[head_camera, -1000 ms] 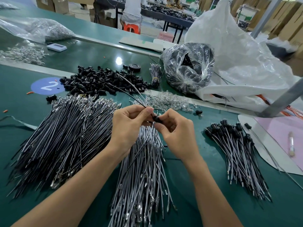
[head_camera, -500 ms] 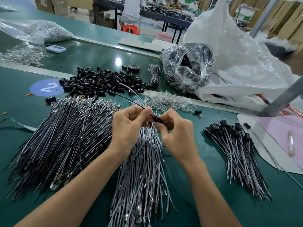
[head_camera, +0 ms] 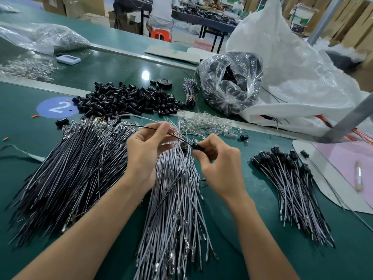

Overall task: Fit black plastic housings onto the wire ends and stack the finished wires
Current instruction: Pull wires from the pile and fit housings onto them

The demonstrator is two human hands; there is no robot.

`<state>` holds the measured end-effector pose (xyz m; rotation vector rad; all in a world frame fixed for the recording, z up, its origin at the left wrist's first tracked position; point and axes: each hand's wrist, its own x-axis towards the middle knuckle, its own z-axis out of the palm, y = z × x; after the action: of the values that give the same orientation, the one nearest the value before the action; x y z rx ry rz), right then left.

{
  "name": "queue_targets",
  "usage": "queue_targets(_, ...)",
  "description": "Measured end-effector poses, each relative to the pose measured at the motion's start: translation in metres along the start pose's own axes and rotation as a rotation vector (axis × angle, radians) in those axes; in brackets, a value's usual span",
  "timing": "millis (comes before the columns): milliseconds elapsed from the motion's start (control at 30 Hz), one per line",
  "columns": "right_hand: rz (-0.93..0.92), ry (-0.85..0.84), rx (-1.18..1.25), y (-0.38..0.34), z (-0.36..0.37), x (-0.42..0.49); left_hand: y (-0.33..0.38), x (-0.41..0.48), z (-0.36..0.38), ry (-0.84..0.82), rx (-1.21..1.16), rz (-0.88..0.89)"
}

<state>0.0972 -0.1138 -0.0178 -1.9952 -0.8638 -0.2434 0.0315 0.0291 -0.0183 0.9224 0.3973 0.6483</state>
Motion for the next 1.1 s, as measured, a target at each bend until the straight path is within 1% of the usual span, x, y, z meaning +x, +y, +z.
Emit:
queue_targets(133, 0.041, 0.012, -0.085, 0.005, -0.005, 0.002, 0.011, 0.009, -0.011, 0.139, -0.107, 0.015)
queue_targets(233, -0.004, 0.043, -0.272, 0.006, -0.008, 0.002, 0.016, 0.015, -0.016, 0.183, -0.098, 0.062)
queue_targets(300, -0.011, 0.050, -0.234, 0.007, -0.010, 0.004, 0.016, 0.017, -0.017, 0.201, -0.081, 0.074)
queue_targets(367, 0.035, 0.035, -0.104, 0.007, -0.013, 0.006, 0.016, 0.017, -0.017, 0.206, -0.077, 0.079)
queue_targets(433, 0.148, 0.021, 0.102, 0.009, -0.016, 0.009, 0.016, 0.017, -0.018, 0.214, -0.099, 0.070)
queue_targets(500, 0.255, 0.040, 0.387, 0.010, -0.021, 0.011, 0.017, 0.018, -0.018, 0.206, -0.125, 0.058)
queue_targets(533, 0.278, 0.060, 0.541, 0.009, -0.023, 0.012, 0.017, 0.018, -0.018, 0.195, -0.141, 0.052)
queue_targets(633, 0.289, 0.094, 1.067, 0.008, -0.036, 0.014, 0.017, 0.017, -0.019, 0.135, -0.222, 0.025)
queue_targets(767, 0.239, 0.141, 1.740, 0.009, -0.057, 0.013, 0.018, 0.016, -0.025, 0.073, -0.377, -0.007)
queue_targets(833, 0.183, 0.086, 2.117, 0.011, -0.066, 0.010, 0.018, 0.016, -0.027, 0.054, -0.404, -0.017)
queue_targets(867, 0.177, 0.051, 2.250, 0.011, -0.068, 0.010, 0.017, 0.016, -0.026, 0.051, -0.387, -0.023)
queue_targets(900, 0.208, 0.034, 2.289, 0.011, -0.069, 0.010, 0.017, 0.016, -0.024, 0.050, -0.343, -0.023)
queue_targets(933, 0.280, 0.037, 2.224, 0.011, -0.068, 0.011, 0.016, 0.015, -0.022, 0.042, -0.273, -0.016)
queue_targets(967, 0.368, 0.043, 2.060, 0.009, -0.067, 0.012, 0.015, 0.015, -0.019, 0.015, -0.184, -0.006)
queue_targets(1033, 0.470, -0.025, 1.619, 0.006, -0.060, 0.013, 0.014, 0.012, -0.014, -0.111, 0.005, 0.009)
queue_targets(1100, 0.472, -0.162, 1.182, 0.003, -0.046, 0.010, 0.011, 0.008, -0.008, -0.266, 0.149, 0.001)
